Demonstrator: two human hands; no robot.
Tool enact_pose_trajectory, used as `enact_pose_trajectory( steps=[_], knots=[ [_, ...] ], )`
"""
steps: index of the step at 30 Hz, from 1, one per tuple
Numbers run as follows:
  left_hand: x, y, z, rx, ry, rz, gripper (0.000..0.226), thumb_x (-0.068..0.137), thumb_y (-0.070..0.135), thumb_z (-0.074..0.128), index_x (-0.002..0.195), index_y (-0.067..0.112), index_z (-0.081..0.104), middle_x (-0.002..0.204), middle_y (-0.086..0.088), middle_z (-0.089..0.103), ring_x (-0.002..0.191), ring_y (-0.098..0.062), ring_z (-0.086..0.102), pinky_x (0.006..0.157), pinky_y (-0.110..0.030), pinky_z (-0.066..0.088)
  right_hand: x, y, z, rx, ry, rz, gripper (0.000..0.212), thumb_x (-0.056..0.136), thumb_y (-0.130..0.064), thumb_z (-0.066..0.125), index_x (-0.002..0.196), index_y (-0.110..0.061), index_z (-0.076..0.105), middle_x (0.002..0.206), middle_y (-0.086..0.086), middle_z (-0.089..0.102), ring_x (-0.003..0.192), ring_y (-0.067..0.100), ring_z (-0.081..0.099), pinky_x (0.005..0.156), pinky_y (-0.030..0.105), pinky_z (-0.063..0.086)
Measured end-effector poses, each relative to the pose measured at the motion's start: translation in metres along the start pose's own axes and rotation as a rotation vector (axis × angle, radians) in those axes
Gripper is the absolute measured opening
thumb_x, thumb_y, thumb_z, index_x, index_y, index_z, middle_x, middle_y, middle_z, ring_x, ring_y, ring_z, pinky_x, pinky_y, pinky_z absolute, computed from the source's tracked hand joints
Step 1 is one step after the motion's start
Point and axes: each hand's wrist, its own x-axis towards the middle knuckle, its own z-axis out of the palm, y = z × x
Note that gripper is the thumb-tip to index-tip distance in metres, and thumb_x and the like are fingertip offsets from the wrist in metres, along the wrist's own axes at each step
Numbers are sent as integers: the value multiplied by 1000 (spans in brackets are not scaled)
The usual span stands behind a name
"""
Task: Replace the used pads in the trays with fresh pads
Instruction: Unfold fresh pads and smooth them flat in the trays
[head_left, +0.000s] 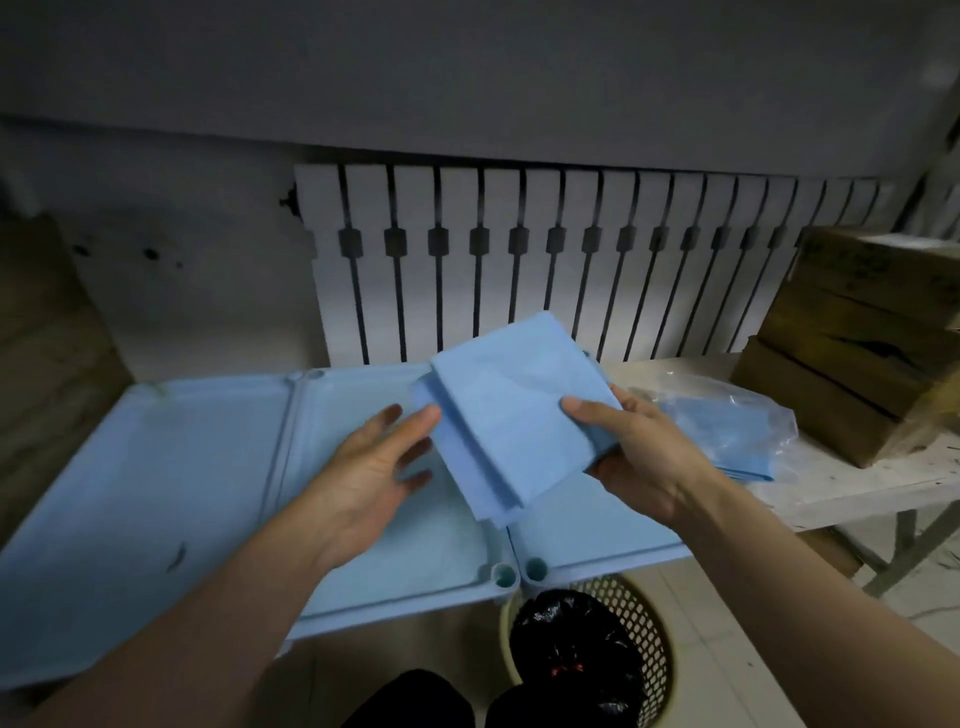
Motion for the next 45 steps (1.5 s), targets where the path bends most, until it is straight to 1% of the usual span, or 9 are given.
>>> enact_pose_trajectory(
  steps=[4, 10, 17, 23, 28, 31, 33, 36, 45],
  knots=[
    [-22, 6, 15, -97, -96, -33, 40, 88, 30, 60, 122, 11, 63, 119, -10, 68, 110, -27, 63, 88, -40, 52, -11, 2, 17, -161, 36, -1, 37, 82, -9, 72, 118, -5, 62, 110, 11, 71, 94, 27, 69, 81, 44, 59],
    [-32, 8, 25, -21, 16, 65, 25, 95, 19, 55, 116, 10, 67, 112, -9, 71, 103, -27, 67, 89, -41, 53, -26, 19, 34, -796, 187, -172, 60, 81, -31, 76, 133, -28, 44, 124, -7, 50, 106, 16, 56, 77, 29, 48],
    [-45, 14, 41, 120, 63, 132, 21, 97, 21, 54, 108, 12, 68, 105, -9, 73, 103, -31, 67, 96, -49, 50, -45, 19, 57, -265, -139, 50, 51, 86, -61, 56, 119, -24, 66, 114, -1, 71, 106, 19, 68, 91, 41, 53],
    [-37, 30, 12, 127, 204, 193, 16, 97, 16, 54, 103, 12, 68, 104, -8, 72, 88, -23, 67, 85, -38, 51, -42, 14, 37, -199, 235, -49, 23, 98, -33, 53, 104, -16, 66, 106, 10, 71, 94, 28, 68, 82, 50, 57],
    [-19, 33, -45, -8, 347, -51, 37, 91, 29, 61, 120, 7, 64, 122, -13, 65, 105, -30, 64, 97, -44, 48, -47, -2, 19, -29, 216, -52, 19, 98, -27, 54, 109, -15, 63, 102, 8, 74, 90, 26, 71, 72, 44, 58],
    [-21, 17, -44, -166, 295, -145, 55, 90, 53, 53, 122, 9, 61, 109, -11, 69, 90, -28, 67, 82, -40, 52, -48, -8, 28, 72, 132, -12, 17, 99, -25, 53, 107, -14, 63, 100, 9, 75, 87, 25, 72, 70, 43, 59],
    [-27, -1, -32, -298, 319, -212, 78, 85, 67, 46, 135, 7, 48, 106, -14, 64, 93, -32, 63, 92, -47, 47, -48, -11, 36, 134, 106, 11, 20, 99, -26, 52, 111, -13, 62, 102, 9, 75, 92, 27, 72, 76, 48, 58],
    [-40, -33, -9, -515, 421, -349, 105, 76, 71, 56, 150, 6, 21, 145, -22, 38, 126, -43, 46, 103, -60, 36, -48, -16, 44, 211, 91, 14, 24, 98, -27, 53, 117, -14, 61, 105, 8, 74, 96, 29, 71, 78, 51, 57],
    [-55, -40, 76, -859, -276, -481, 108, 70, 81, 51, 132, -6, 41, 125, -36, 55, 115, -52, 55, 102, -65, 36, -46, -25, 47, 344, 88, -44, 26, 98, -23, 54, 121, -12, 57, 107, 11, 73, 95, 28, 71, 68, 47, 60]
  ],
)
